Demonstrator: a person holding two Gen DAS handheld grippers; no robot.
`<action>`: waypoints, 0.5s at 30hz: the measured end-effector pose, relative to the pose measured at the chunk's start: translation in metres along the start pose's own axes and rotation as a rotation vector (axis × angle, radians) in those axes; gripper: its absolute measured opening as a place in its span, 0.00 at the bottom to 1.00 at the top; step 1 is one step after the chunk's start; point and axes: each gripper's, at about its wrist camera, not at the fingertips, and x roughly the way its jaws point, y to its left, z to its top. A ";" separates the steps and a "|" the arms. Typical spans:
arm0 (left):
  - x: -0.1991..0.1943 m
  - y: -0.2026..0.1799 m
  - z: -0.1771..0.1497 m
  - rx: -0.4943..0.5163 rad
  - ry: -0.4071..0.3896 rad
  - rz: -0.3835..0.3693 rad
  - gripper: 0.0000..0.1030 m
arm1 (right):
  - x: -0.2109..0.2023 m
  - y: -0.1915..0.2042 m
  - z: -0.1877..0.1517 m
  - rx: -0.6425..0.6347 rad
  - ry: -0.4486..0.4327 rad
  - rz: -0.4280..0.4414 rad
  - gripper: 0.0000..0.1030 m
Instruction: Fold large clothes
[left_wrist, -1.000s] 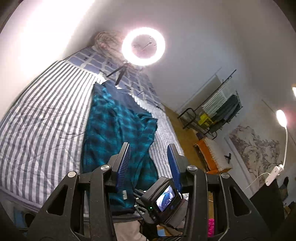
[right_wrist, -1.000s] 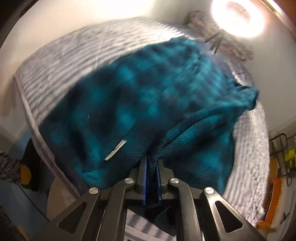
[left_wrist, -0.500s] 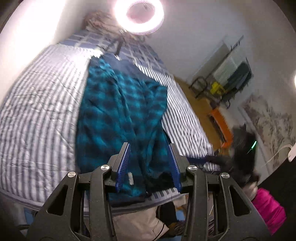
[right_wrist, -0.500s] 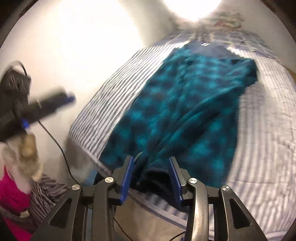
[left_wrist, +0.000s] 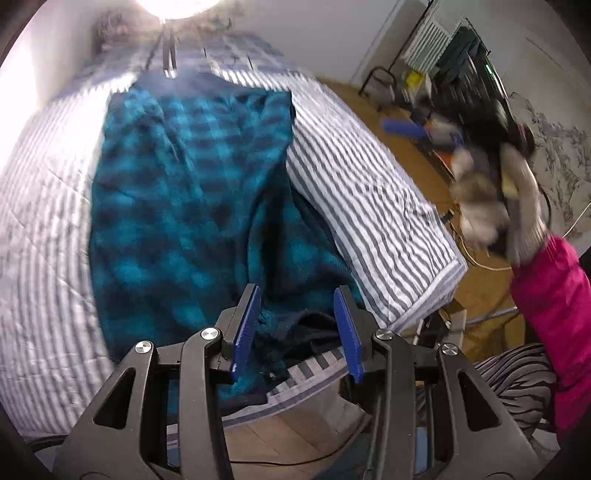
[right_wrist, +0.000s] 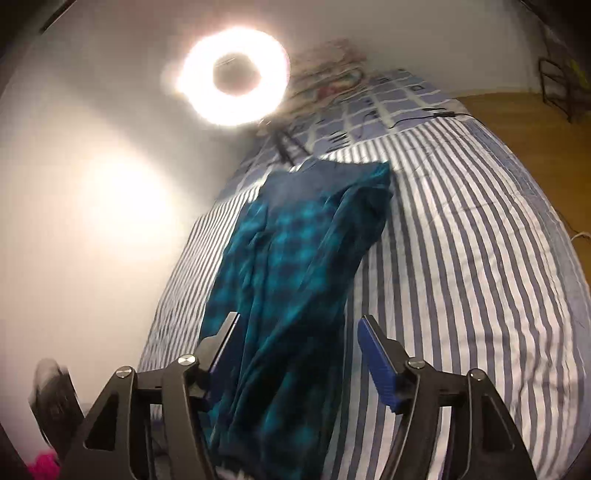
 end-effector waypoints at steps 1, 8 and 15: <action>0.008 0.002 0.000 0.003 0.021 -0.007 0.40 | 0.009 -0.005 0.009 0.018 -0.005 0.006 0.69; 0.035 0.002 0.014 0.093 0.066 -0.079 0.40 | 0.095 -0.047 0.064 0.122 -0.012 -0.005 0.77; 0.057 0.030 0.023 0.105 0.016 -0.176 0.40 | 0.177 -0.096 0.091 0.238 0.006 -0.016 0.76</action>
